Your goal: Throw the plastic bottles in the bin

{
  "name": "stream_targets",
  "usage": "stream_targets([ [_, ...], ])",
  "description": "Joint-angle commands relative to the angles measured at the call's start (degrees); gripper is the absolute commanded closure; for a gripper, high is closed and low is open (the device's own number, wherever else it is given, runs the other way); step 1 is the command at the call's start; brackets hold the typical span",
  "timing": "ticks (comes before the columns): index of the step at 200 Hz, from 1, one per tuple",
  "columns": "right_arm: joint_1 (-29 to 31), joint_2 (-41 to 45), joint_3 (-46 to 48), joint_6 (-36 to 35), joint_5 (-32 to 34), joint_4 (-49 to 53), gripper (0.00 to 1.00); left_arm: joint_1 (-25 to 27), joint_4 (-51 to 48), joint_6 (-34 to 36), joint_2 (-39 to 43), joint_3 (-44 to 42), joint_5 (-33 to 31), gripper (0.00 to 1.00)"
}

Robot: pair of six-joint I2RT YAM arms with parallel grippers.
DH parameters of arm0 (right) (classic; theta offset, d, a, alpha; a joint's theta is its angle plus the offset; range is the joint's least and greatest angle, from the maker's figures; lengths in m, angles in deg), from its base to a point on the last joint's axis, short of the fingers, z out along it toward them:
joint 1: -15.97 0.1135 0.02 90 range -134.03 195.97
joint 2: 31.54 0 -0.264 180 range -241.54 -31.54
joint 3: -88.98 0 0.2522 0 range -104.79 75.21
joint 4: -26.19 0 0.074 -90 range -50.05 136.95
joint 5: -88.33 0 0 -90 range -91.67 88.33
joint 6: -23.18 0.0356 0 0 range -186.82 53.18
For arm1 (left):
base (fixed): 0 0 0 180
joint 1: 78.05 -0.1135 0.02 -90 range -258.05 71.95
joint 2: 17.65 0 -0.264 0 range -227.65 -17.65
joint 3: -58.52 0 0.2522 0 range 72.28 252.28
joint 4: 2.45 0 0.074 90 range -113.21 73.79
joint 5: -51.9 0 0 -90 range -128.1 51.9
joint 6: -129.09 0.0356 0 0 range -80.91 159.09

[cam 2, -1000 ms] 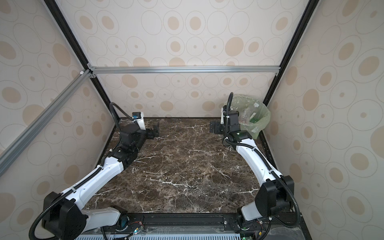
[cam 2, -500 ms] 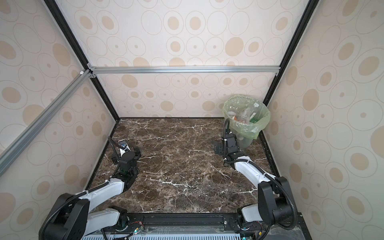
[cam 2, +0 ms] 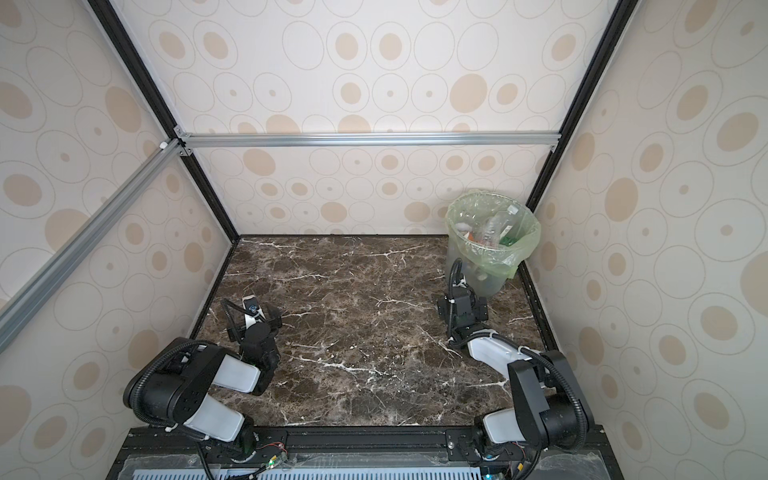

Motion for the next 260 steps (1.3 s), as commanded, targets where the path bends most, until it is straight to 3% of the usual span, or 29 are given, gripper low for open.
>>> stream_targets([
  [1, 0.31, -0.23, 1.21, -2.04, 3.26, -6.06, 0.0, -0.87, 4.78, 2.0, 0.47, 1.43, 4.37, 0.01],
  [27, 0.3, 1.75, 3.52, -3.67, 9.23, -9.14, 0.0, -2.53, 0.22, 0.77, 0.48, 3.38, 7.58, 0.01],
  [62, -0.4, 4.36, 7.49, -3.89, 4.65, -15.34, 0.0, -7.43, -9.35, -3.13, 0.48, 7.45, 17.13, 0.01],
  [80, -0.48, 4.82, 8.68, -4.46, 4.12, -17.51, 0.0, -9.13, -6.89, -3.28, 0.82, 5.6, 23.87, 0.01],
  [90, -0.48, 4.96, 8.86, -4.52, 3.49, -17.85, 0.0, -10.09, 0.39, -2.71, -0.79, 2.08, 29.49, 0.01],
  [97, -0.53, 4.99, 8.88, -4.49, 3.06, -17.88, 0.0, -9.6, 8.79, -1.0, -2.72, -0.64, 29.19, 0.01],
  [128, -0.54, 4.67, 9.57, -4.3, 1.28, -19.51, 0.0, -9.78, 0.99, -2.12, -1.04, 1.87, 29.01, 0.01],
  [155, -1.19, 2.38, 9.85, -4.28, -0.24, -22.16, 0.0, -10.82, 1.07, -3.05, -1.8, 2.41, 29.39, 0.01],
  [175, -2.68, -3.33, 11.22, -2.36, 0.07, -30.46, 0.0, -10.86, 1.0, -3.07, -1.79, 2.49, 29.49, 0.01],
  [189, -3.29, -8.35, 13.52, -3.75, 0.24, -42.07, 0.01, -10.86, 0.6, -3.23, -1.6, 2.46, 29.5, 0.01],
  [207, -4.77, -4.35, 14.47, 0.14, -2.22, -36.07, 0.01, -10.81, 0.63, -3.17, -1.69, 2.53, 29.46, 0.01],
  [224, -7.09, -6.09, 16.87, 0.69, -8.6, -41.33, 0.01, -10.87, 0.73, -3.17, -1.63, 2.53, 29.46, 0.01],
  [238, -7.65, -11.42, 16.42, -0.39, -8.24, -48.38, 0.02, -10.88, 0.86, -3.1, -1.63, 2.44, 29.46, 0.01],
  [260, -9.88, -7.75, 11.7, 2.78, -12.21, -32.66, 0.02, -10.81, 1.35, -2.94, -1.45, 2.18, 29.31, 0.01],
])
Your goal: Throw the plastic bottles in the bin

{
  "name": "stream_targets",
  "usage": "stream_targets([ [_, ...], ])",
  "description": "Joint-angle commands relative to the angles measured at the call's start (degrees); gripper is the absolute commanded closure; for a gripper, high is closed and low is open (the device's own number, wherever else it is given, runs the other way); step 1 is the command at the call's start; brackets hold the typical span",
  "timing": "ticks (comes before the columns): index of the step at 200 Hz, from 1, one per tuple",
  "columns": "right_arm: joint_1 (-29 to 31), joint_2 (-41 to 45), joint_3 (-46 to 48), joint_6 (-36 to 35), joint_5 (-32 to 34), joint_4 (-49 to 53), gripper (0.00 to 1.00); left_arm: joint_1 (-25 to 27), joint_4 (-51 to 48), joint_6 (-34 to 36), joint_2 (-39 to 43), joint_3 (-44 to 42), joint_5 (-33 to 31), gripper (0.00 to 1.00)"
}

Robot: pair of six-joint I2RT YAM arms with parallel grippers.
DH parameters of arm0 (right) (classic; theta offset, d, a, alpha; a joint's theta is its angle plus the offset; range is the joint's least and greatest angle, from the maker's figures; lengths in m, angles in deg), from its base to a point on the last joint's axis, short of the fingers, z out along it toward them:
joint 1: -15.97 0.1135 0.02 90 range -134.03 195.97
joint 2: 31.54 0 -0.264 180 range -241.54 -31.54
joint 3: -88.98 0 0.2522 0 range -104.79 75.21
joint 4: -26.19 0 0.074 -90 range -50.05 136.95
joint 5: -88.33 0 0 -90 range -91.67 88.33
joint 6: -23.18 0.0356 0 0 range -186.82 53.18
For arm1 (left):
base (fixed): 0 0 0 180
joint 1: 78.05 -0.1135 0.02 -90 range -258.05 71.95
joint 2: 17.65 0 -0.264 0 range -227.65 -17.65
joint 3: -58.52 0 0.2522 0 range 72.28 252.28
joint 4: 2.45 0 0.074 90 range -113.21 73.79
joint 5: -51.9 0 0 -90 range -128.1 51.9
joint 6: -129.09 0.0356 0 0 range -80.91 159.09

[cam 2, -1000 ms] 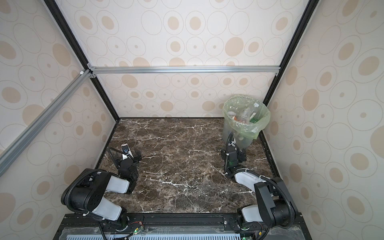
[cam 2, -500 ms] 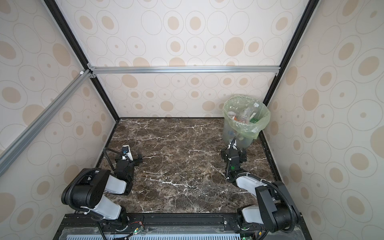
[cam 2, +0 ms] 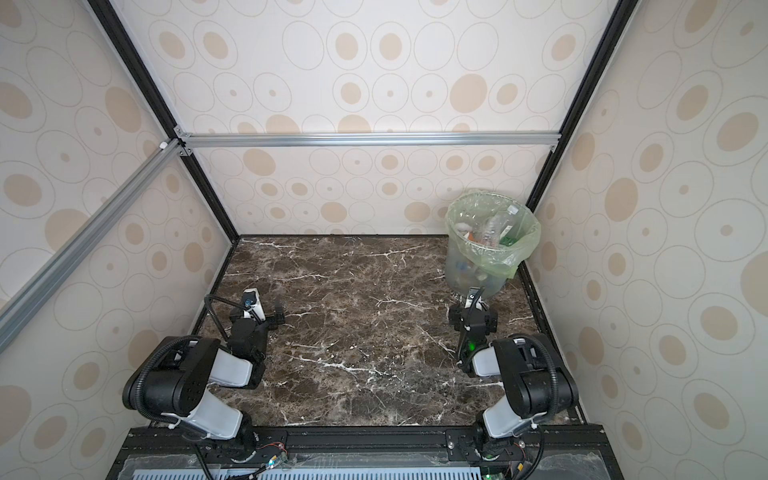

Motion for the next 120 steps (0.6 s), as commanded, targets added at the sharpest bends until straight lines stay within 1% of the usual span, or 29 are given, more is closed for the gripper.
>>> stream_targets([
  [1, -2.23, 1.35, -4.06, 3.01, -5.66, 5.29, 0.02, -0.36, 1.67, 0.1, -0.03, 0.89, 0.27, 0.01],
  [13, -2.73, -0.28, -4.56, 3.11, -5.13, 3.81, 0.02, -0.41, 1.74, 0.11, -0.03, 0.81, 0.21, 0.01],
  [30, -2.78, 1.29, -5.45, 3.81, -5.63, 8.21, 0.02, -0.34, 1.74, 0.08, -0.03, 0.8, 0.25, 0.01],
  [47, -2.8, 0.69, -4.88, 3.28, -5.3, 5.97, 0.02, -0.42, 1.74, 0.07, -0.03, 0.8, 0.22, 0.01],
  [65, -2.65, 1.32, -5.25, 3.15, -5.62, 8.02, 0.02, -0.37, 1.65, 0.11, -0.03, 0.8, 0.3, 0.01],
  [79, -2.56, 0.98, -5.04, 2.97, -5.49, 6.77, 0.01, -0.34, 1.65, 0.14, -0.03, 0.78, 0.3, 0.01],
  [120, -2.61, 1.15, -5.09, 3.03, -5.54, 7.45, 0.01, -0.3, 0.9, 0.11, -0.25, 1.3, 0.3, 0.01],
])
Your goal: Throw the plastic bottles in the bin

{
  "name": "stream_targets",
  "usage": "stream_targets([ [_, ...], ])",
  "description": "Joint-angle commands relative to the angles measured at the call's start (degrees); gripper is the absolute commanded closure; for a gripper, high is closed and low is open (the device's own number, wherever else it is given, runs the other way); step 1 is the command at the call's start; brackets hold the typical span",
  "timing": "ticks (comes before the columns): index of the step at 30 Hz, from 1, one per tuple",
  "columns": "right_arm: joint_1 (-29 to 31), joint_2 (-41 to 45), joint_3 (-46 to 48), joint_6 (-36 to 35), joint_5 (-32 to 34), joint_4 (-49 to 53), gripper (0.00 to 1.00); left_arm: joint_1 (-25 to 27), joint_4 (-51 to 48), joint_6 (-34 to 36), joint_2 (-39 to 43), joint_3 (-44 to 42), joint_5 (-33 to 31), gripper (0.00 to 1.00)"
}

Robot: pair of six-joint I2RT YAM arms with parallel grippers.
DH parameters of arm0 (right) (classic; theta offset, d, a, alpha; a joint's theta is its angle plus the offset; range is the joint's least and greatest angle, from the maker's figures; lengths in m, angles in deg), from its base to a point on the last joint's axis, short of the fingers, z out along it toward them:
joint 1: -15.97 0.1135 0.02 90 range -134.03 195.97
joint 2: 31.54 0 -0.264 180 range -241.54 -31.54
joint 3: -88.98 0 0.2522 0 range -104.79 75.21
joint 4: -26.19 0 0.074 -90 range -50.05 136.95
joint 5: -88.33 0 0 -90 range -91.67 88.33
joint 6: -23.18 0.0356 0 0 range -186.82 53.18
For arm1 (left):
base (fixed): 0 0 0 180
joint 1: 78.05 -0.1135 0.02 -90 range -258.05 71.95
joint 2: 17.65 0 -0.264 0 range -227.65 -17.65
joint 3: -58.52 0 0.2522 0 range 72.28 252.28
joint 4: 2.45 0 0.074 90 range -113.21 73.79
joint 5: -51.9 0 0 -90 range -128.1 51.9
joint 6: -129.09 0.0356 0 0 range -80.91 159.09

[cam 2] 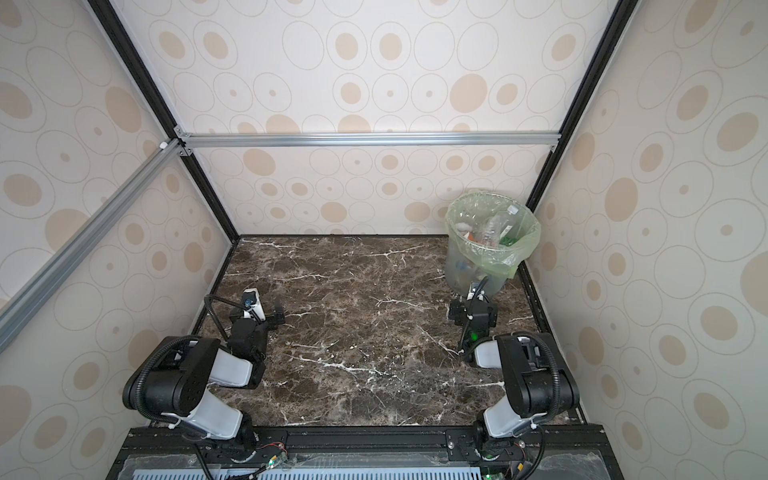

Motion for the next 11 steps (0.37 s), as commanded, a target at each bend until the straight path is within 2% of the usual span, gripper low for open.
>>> stream_targets([
  [1, 0.05, 0.91, -0.34, 0.33, -0.33, 0.17, 0.02, -0.28, 0.79, 0.09, -0.27, 1.35, 0.34, 0.01],
  [11, 0.07, 0.87, -0.35, 0.38, -0.34, 0.04, 0.01, -0.42, 1.56, 0.17, -0.03, 0.84, 0.47, 0.01],
])
